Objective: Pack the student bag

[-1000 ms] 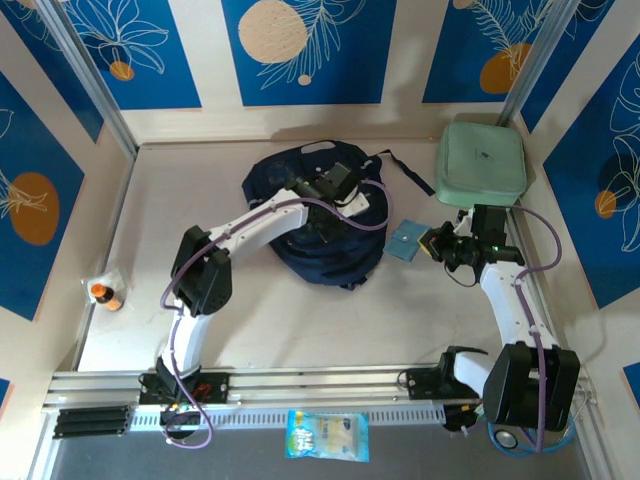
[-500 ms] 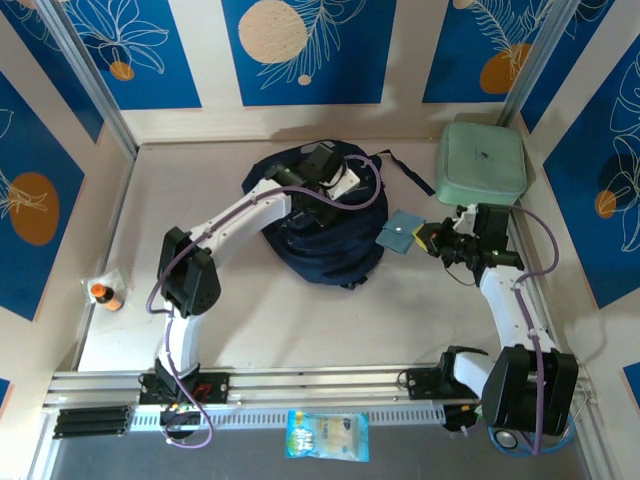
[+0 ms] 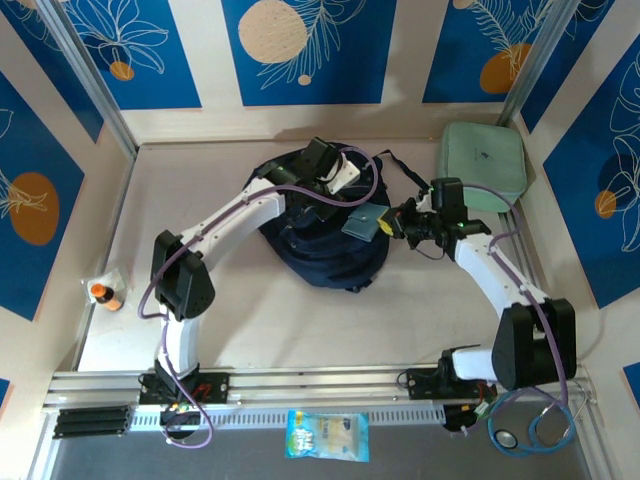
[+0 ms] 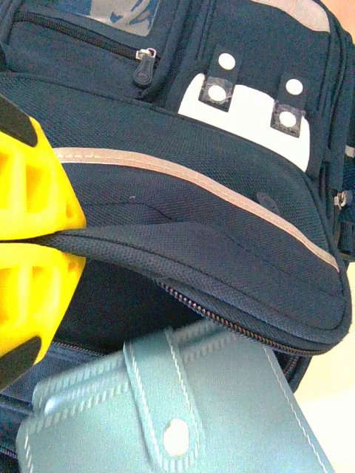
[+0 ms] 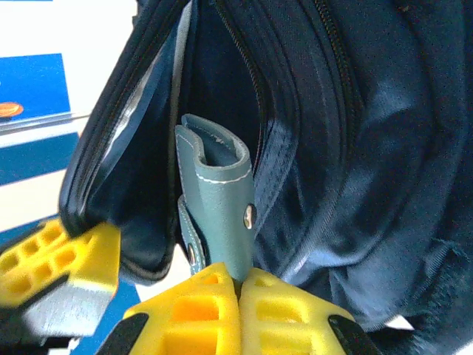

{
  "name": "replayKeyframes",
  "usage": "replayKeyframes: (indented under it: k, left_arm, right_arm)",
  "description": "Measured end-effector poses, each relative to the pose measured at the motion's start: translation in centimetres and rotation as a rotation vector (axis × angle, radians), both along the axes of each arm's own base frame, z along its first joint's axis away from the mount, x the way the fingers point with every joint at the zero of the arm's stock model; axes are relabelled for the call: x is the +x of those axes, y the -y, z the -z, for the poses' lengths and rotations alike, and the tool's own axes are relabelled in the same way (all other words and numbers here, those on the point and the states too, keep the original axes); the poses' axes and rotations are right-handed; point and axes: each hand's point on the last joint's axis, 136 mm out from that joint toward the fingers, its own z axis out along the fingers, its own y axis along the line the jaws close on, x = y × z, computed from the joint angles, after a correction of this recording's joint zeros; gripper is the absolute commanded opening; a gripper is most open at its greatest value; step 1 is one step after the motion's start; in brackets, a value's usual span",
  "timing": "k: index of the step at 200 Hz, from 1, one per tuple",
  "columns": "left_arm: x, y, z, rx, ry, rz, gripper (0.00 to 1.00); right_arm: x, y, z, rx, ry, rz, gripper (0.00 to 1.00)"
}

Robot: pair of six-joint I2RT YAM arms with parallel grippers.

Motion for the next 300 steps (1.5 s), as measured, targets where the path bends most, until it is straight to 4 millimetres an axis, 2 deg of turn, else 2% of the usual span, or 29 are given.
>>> replayKeyframes:
  k: [26, 57, 69, 99, 132, 146, 160, 187, 195, 214, 234, 254, 274, 300]
  left_arm:
    - [-0.1, 0.1, 0.0, -0.005, -0.003, -0.005, 0.04]
    - [0.0, 0.1, -0.3, -0.017, -0.004, -0.018, 0.04]
    - [0.1, 0.0, -0.4, -0.021, -0.003, -0.031, 0.04]
    - [0.2, -0.5, -0.6, -0.037, 0.002, -0.051, 0.05]
    - [-0.2, -0.5, -0.5, -0.055, -0.012, -0.054, 0.06]
    - [-0.3, -0.4, -0.5, -0.066, -0.020, -0.053, 0.09]
    - [-0.6, -0.2, -0.2, -0.077, -0.037, -0.047, 0.19]
    - [-2.1, 0.4, -0.1, -0.133, -0.090, -0.010, 0.59]
    - [-2.6, 0.4, -0.4, -0.150, -0.099, 0.003, 0.69]
    - [-4.1, 0.1, -0.9, -0.197, -0.112, 0.022, 0.83]
    - [-5.3, -1.2, -0.9, -0.236, -0.109, 0.006, 0.86]
    - [-5.7, -3.2, 0.0, -0.269, -0.133, -0.060, 0.84]
    - [-4.0, -6.2, 1.5, -0.319, -0.185, -0.205, 0.81]
    - [-1.3, -11.0, 3.8, -0.399, -0.280, -0.441, 0.74]
  right_arm:
    - [1.5, -1.8, 0.4, -0.008, -0.037, 0.030, 0.06]
    - [4.3, -4.4, -0.5, -0.007, -0.026, 0.038, 0.33]
    - [4.9, -5.0, -0.6, -0.002, -0.025, 0.045, 0.36]
    - [4.7, -5.1, -0.5, 0.002, -0.021, 0.055, 0.37]
    - [2.5, -4.1, 0.0, -0.012, -0.010, 0.066, 0.36]
    - [1.8, -3.6, -0.2, -0.032, 0.005, 0.067, 0.36]
    - [1.1, -3.0, -0.6, -0.060, 0.030, 0.064, 0.39]
    - [-0.5, -1.3, -0.5, -0.133, 0.057, 0.075, 0.47]
    - [-0.9, -0.6, -0.2, -0.158, 0.059, 0.085, 0.47]
    - [-2.0, 0.9, 0.4, -0.216, 0.066, 0.099, 0.48]
    - [-2.5, 1.7, 0.9, -0.274, 0.074, 0.090, 0.51]
    - [-2.7, 1.3, 1.3, -0.310, 0.086, 0.040, 0.54]
    - [-2.7, 0.0, 1.8, -0.340, 0.094, -0.032, 0.56]
    - [-2.2, -2.3, 2.1, -0.361, 0.102, -0.115, 0.57]
